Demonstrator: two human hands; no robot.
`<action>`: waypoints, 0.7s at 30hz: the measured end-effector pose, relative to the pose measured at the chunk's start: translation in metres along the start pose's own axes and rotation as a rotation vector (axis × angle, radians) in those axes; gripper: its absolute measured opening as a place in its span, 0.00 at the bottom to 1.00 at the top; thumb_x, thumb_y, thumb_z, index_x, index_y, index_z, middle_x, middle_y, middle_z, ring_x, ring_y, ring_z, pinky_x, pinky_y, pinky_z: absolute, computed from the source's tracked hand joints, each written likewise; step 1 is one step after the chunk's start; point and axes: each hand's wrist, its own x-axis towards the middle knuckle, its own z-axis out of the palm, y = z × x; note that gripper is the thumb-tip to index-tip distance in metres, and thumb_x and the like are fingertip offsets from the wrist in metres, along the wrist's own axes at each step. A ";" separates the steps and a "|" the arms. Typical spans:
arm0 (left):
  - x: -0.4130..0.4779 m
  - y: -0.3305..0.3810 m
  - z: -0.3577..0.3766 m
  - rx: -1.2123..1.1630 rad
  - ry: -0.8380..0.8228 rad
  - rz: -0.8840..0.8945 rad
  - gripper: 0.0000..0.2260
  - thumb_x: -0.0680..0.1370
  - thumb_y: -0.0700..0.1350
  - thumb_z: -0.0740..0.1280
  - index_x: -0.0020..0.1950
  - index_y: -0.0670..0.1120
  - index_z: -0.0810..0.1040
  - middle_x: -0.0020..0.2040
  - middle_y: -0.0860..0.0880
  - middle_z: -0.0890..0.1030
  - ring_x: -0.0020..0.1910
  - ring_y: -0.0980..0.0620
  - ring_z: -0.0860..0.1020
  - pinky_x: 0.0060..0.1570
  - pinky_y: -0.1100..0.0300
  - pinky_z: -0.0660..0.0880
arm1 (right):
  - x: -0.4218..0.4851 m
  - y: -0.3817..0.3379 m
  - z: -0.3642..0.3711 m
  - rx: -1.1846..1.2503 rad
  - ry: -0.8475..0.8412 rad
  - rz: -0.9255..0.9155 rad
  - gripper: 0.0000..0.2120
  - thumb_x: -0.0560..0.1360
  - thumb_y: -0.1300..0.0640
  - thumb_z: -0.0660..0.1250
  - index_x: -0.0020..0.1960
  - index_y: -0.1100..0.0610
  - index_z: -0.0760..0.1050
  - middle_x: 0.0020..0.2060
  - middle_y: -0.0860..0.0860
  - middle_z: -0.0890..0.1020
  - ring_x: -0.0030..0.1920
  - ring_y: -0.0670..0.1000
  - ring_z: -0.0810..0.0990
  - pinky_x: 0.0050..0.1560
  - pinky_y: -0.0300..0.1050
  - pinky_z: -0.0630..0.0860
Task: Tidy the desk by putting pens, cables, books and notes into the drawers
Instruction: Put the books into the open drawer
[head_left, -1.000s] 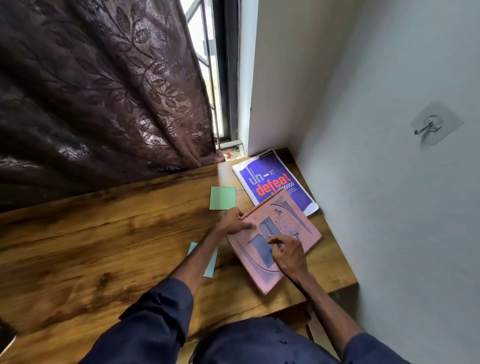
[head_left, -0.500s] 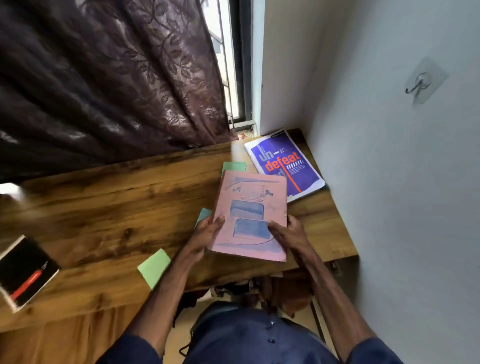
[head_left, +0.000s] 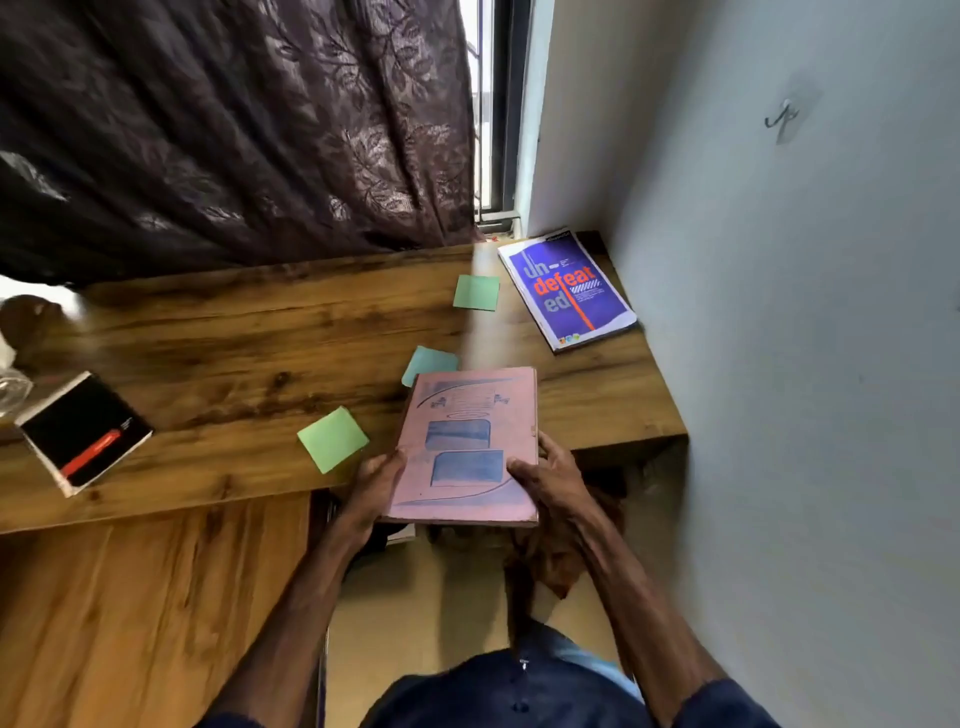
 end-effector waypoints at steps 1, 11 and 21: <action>-0.008 -0.009 -0.007 -0.005 -0.008 0.004 0.11 0.84 0.48 0.64 0.60 0.43 0.80 0.47 0.45 0.84 0.41 0.50 0.82 0.33 0.65 0.77 | -0.016 0.008 0.006 0.008 0.019 0.004 0.22 0.75 0.74 0.68 0.67 0.63 0.70 0.55 0.60 0.82 0.39 0.46 0.85 0.39 0.40 0.83; -0.103 -0.094 -0.054 0.020 -0.042 0.015 0.11 0.84 0.45 0.62 0.59 0.40 0.80 0.43 0.50 0.82 0.40 0.53 0.80 0.37 0.64 0.76 | -0.150 0.086 0.028 -0.015 0.043 0.003 0.24 0.74 0.71 0.70 0.68 0.59 0.72 0.59 0.58 0.84 0.57 0.59 0.84 0.59 0.62 0.79; -0.215 -0.123 -0.076 0.107 0.038 0.048 0.15 0.84 0.45 0.64 0.63 0.35 0.79 0.45 0.44 0.85 0.36 0.54 0.84 0.33 0.66 0.79 | -0.247 0.165 0.021 0.115 -0.068 0.067 0.23 0.74 0.74 0.65 0.65 0.58 0.74 0.55 0.54 0.85 0.54 0.56 0.85 0.56 0.52 0.82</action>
